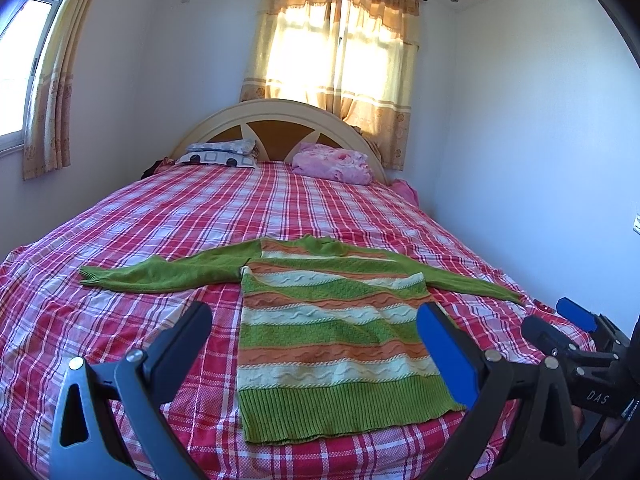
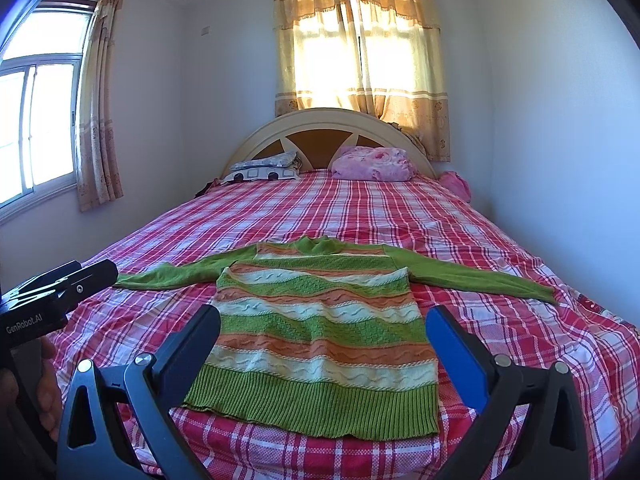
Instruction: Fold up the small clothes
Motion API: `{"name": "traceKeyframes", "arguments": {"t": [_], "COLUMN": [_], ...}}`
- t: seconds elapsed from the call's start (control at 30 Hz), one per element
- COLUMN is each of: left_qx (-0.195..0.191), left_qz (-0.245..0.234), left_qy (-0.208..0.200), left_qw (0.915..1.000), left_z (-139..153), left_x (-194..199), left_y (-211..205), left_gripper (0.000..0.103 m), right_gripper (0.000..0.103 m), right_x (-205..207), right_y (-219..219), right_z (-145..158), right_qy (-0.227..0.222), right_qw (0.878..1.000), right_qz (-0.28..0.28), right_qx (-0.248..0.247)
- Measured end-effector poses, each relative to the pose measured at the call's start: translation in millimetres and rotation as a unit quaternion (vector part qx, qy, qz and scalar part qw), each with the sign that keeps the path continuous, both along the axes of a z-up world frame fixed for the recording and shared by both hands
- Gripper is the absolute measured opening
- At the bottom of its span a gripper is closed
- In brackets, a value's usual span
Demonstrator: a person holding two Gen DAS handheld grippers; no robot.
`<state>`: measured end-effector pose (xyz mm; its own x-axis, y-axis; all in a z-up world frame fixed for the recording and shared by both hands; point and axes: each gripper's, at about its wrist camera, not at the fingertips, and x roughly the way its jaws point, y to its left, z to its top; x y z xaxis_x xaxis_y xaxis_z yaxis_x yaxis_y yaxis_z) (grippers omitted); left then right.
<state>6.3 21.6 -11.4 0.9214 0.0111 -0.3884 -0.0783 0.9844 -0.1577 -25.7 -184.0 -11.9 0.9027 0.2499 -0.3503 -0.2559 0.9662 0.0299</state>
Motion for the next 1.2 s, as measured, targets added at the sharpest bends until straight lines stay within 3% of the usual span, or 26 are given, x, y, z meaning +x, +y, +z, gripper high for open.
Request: {"name": "traceKeyframes", "arguments": {"t": [1.2], "left_qx": [-0.002], "left_qz": [-0.003], "left_qy": [0.001], "left_qw": [1.0000], "left_z": [-2.4], "left_x": [0.1], "left_y": [-6.4], "left_gripper": [0.103], "right_gripper": [0.102], "right_x": [6.6], "right_y": [-1.1], "right_z": [-7.1], "right_qy": [0.009], "right_qw": [1.000], "right_qz": [0.000], "right_qx": [-0.003]}}
